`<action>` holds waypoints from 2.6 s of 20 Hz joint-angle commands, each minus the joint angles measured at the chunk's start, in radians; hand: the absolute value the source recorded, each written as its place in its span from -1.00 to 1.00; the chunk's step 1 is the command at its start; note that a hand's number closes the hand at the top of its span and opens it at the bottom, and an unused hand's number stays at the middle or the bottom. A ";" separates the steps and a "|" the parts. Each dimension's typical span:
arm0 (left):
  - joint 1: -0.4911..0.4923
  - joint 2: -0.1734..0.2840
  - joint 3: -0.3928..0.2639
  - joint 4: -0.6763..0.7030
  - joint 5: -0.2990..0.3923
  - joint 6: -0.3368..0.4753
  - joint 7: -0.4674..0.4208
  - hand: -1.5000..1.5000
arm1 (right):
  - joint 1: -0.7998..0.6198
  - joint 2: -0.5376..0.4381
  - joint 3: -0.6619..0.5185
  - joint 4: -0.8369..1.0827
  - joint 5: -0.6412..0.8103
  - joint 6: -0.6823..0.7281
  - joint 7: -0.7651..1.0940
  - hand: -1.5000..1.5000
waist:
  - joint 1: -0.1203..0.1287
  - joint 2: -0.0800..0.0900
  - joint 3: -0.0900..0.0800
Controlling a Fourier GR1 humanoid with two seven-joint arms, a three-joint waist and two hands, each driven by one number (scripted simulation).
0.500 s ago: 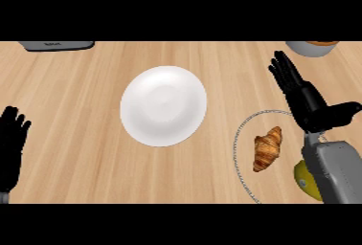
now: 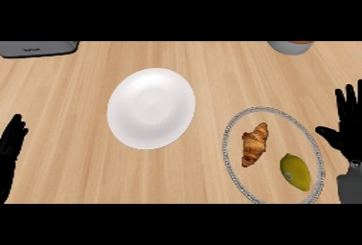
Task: Pick the lemon from the placemat and place it in the plate
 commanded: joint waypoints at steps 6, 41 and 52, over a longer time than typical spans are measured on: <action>0.040 -0.020 -0.077 0.005 -0.100 -0.010 -0.067 0.00 | 0.404 0.207 -0.194 -0.384 -0.217 -0.092 -0.084 -1.00 | 0.044 0.002 -0.007; -0.031 -0.097 -0.007 0.062 -0.182 -0.127 -0.073 0.00 | 0.484 -0.292 0.047 -0.143 0.328 0.503 0.235 -1.00 | 0.098 0.011 -0.005; -0.065 -0.135 0.084 0.074 -0.231 -0.212 -0.060 0.00 | 0.402 -0.240 0.055 -0.082 0.439 0.581 0.173 -1.00 | 0.091 0.011 -0.006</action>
